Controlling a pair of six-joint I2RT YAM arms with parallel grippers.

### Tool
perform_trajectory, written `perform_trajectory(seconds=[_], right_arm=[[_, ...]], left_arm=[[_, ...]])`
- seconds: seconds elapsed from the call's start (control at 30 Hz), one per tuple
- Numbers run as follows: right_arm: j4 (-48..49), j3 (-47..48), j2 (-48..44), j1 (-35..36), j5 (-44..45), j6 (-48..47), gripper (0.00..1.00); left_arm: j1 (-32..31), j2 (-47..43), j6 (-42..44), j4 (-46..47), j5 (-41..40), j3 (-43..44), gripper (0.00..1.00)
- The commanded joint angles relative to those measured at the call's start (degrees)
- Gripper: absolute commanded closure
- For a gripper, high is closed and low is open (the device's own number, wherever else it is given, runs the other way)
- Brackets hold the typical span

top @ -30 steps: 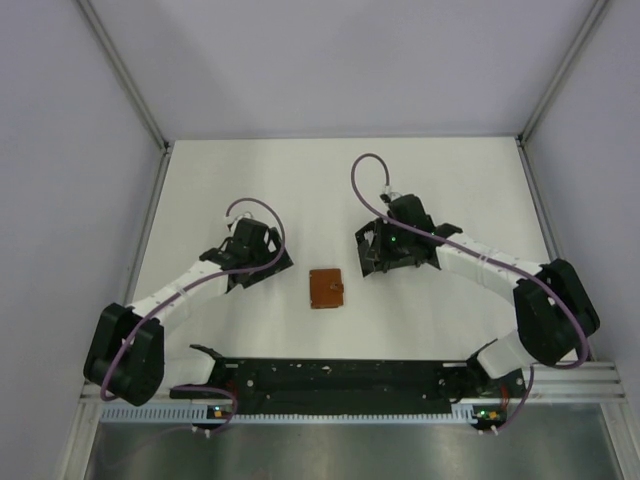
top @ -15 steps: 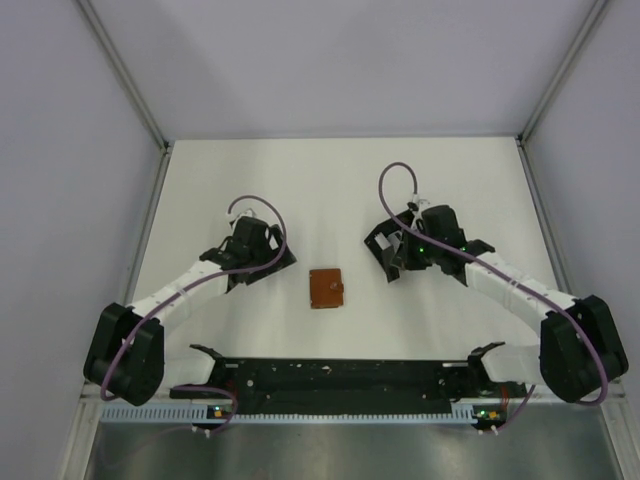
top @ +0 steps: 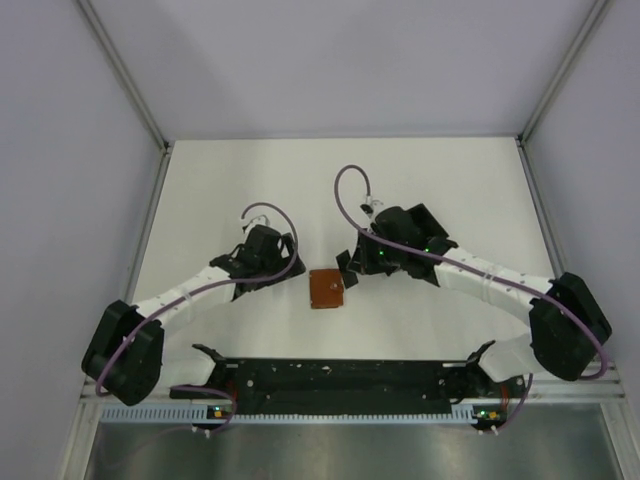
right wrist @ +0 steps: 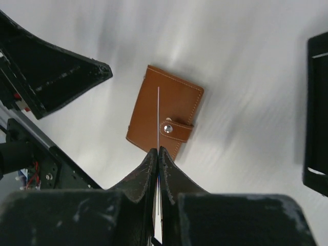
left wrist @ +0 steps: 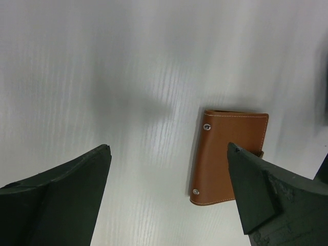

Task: Put the credit cards into the card holder
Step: Open the card holder at the center of the board.

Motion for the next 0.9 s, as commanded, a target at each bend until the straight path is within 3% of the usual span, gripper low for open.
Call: perform_trajectory(seconds=[0.0,0.37,0.87], right_arm=[[4.1,5.7,6.0,5.2,5.6,5.1,1.0],[5.4,10.5,16.1,12.6,11.8,6.9,1.0],[-6.5,11.8,13.7,13.7,25.0,4.0,1.0]], left_arm=[[0.0,-3.5,-2.4,0.5,-3.7,-2.8,0.02],[0.2,-14.6,-4.3,-5.5,-11.0,-5.8,0.02],[0.2,-11.1,-3.1,-1.9,-7.6,-6.4,0.02]])
